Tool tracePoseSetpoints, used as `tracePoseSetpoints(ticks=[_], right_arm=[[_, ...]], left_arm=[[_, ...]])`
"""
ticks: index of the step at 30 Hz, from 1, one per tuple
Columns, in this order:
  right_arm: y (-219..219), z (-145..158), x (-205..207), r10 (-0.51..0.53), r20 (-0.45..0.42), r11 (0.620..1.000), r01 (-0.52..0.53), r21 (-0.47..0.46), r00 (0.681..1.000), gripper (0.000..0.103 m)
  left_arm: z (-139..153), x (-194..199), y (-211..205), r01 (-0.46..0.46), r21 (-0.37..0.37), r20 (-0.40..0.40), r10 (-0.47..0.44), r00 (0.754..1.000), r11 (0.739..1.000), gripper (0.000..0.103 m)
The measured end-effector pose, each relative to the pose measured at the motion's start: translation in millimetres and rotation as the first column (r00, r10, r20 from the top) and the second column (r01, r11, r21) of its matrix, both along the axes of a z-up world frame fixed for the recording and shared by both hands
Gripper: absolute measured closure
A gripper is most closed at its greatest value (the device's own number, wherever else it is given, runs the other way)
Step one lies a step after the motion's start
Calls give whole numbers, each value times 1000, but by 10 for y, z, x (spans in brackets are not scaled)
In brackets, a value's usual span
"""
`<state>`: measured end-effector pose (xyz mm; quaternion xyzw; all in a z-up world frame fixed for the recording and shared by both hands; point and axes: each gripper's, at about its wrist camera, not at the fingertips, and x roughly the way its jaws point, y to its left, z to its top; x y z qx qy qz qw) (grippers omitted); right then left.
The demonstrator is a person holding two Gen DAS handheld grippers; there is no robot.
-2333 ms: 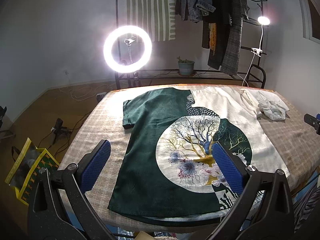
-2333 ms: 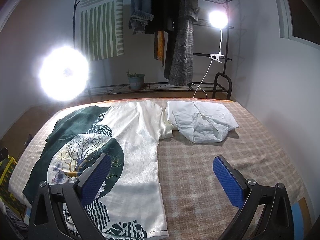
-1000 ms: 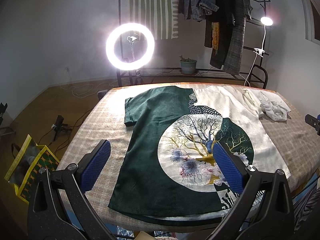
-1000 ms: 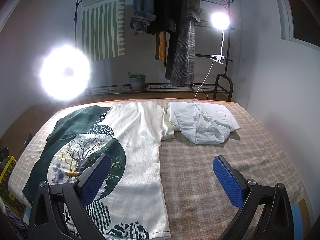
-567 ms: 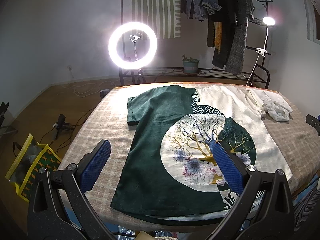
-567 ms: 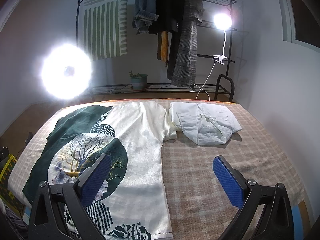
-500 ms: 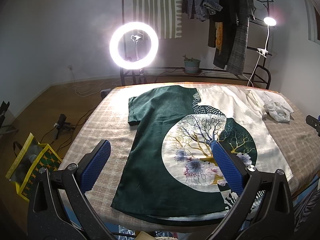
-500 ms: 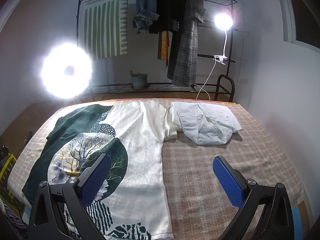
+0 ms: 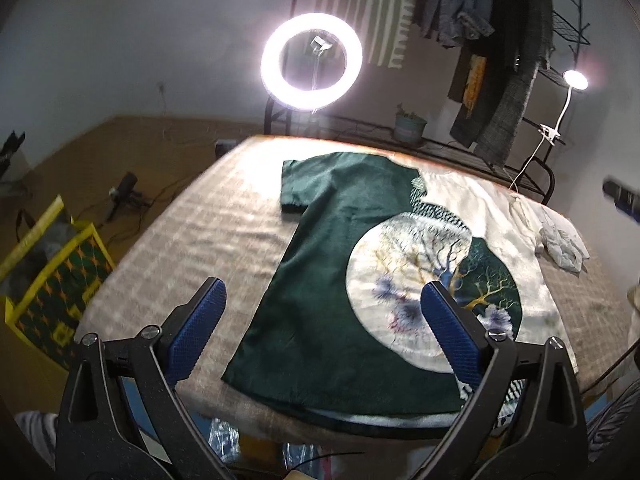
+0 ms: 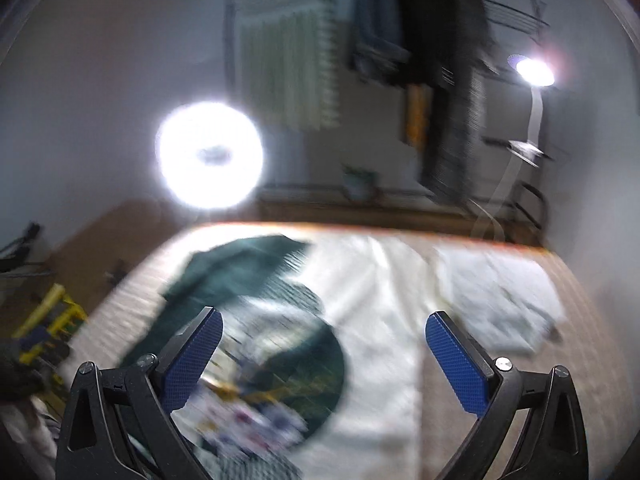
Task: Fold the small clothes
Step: 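Move both tools to the T-shirt's green side edge and close on it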
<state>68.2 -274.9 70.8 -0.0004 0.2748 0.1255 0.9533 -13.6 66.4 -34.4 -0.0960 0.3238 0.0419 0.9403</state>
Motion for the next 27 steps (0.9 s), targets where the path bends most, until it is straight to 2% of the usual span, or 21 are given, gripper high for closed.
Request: tracePoseSetpoints(ticks=[6, 9, 10, 13, 16, 19, 22, 24, 25, 27], right_arm=[[599, 77, 544, 118, -108, 993, -120, -11, 987, 0], [903, 112, 800, 189, -158, 982, -188, 25, 969, 0], [1008, 117, 892, 213, -173, 977, -209, 43, 962, 0], [1294, 92, 1164, 266, -228, 963, -246, 111, 937, 3], [1592, -39, 1502, 306, -304, 949, -264, 172, 902, 16], [1920, -180, 1832, 322, -367, 945, -269, 188, 873, 19], [2296, -365, 2148, 328, -408, 945, -291, 151, 852, 28], [2569, -477, 2311, 341, -423, 940, -319, 124, 839, 29], [2692, -524, 2388, 347, -429, 937, -331, 114, 834, 29], [2967, -660, 2535, 359, -445, 930, -356, 95, 820, 29]], left_arm=[[-269, 52, 318, -54, -92, -100, 45, 994, 994, 12], [-463, 121, 517, -87, -166, -169, 58, 984, 982, 15], [-539, 137, 579, -110, -170, -195, 76, 978, 979, 22], [-718, 182, 691, -148, -181, -256, 99, 962, 972, 27], [-857, 208, 767, -163, -201, -295, 99, 950, 966, 27], [-952, 248, 805, -174, -212, -325, 99, 940, 962, 31], [-1071, 320, 840, -185, -255, -361, 83, 929, 949, 32], [-1154, 367, 849, -192, -283, -390, 70, 918, 940, 33], [-1190, 386, 840, -193, -290, -404, 63, 913, 937, 37], [-1208, 411, 804, -189, -273, -410, 64, 910, 943, 39]])
